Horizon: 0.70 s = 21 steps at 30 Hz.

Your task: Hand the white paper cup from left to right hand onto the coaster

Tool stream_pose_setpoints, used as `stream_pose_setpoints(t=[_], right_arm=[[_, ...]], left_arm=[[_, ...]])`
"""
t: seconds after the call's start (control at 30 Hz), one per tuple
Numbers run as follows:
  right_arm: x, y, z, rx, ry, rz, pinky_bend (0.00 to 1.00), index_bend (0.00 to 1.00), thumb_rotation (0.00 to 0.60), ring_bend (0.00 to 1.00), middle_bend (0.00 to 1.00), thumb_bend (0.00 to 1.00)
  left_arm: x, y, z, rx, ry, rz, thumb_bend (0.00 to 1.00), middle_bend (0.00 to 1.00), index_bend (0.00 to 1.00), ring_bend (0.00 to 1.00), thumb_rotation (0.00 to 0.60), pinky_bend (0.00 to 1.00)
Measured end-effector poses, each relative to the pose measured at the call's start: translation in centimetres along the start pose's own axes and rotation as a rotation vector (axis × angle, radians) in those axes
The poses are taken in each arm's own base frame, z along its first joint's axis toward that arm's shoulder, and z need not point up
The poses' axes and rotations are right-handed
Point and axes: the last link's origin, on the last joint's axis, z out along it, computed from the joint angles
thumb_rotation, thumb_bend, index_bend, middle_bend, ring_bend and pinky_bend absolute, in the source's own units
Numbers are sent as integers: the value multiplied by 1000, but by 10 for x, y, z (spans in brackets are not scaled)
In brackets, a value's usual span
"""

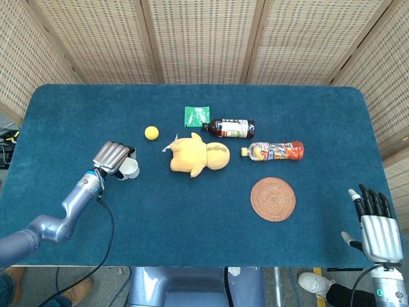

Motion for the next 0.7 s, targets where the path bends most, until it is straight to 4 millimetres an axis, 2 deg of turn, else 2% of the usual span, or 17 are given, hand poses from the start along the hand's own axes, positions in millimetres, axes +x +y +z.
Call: stream_pose_setpoints(t=[0.17, 0.37, 0.53, 0.7], right_arm=[[1, 1, -1, -4, 5, 1, 0, 101, 600, 0, 0, 0], [-1, -2, -1, 4, -1, -5, 0, 101, 600, 0, 0, 0], [-2, -3, -1, 5, 0, -12, 0, 101, 600, 0, 0, 0], [-3, -2, -1, -11, -1, -24, 0, 101, 600, 0, 0, 0]], left_arm=[[9, -1, -7, -6, 32, -51, 83, 471, 462, 414, 600, 412], [28, 18, -27, -100, 53, -130, 83, 462, 462, 408, 600, 412], [44, 54, -50, -253, 55, -129, 81, 468, 462, 408, 600, 412], [54, 98, -65, -433, 73, -8, 80, 471, 462, 406, 600, 409]])
